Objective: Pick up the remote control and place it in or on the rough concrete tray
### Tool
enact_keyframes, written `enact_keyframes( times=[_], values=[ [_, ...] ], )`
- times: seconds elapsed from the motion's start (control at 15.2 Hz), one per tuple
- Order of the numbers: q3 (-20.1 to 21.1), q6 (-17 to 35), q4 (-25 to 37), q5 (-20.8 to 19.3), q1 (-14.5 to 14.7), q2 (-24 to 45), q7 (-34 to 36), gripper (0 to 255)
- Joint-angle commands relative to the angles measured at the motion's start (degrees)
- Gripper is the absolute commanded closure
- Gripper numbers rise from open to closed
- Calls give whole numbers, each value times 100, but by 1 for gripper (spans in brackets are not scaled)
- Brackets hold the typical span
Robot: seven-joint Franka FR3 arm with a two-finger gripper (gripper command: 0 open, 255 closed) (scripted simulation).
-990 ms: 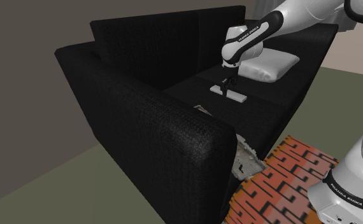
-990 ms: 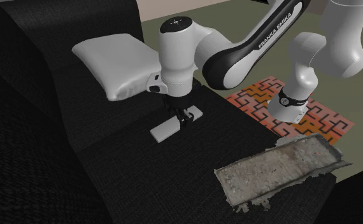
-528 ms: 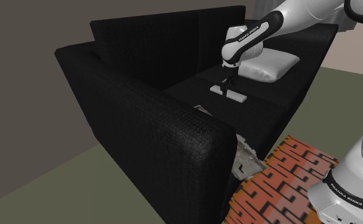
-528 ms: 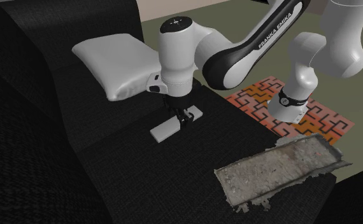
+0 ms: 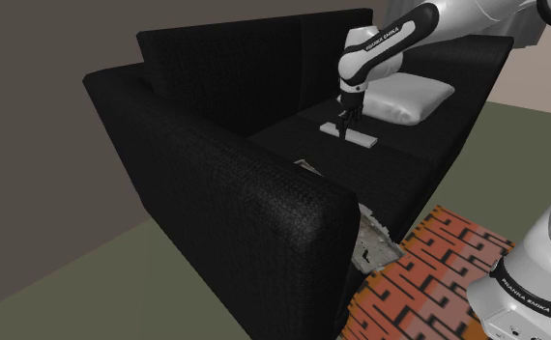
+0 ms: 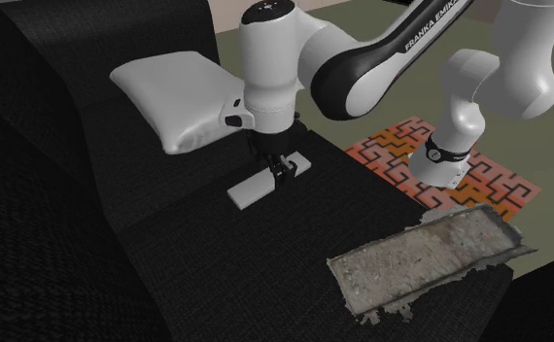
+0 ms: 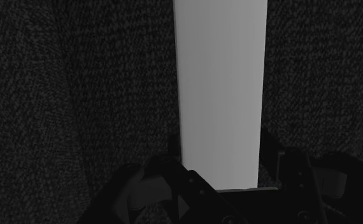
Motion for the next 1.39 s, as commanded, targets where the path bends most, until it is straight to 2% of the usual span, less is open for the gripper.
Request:
enact_keyframes(
  times=[0.0, 1.12, 1.32],
  values=[
    [1, -140, 73, -12, 10, -68, 18, 255],
    [-9, -1308, 813, -75, 24, -499, 45, 255],
    [129, -1200, 254, -147, 211, -947, 393, 255]
  ],
)
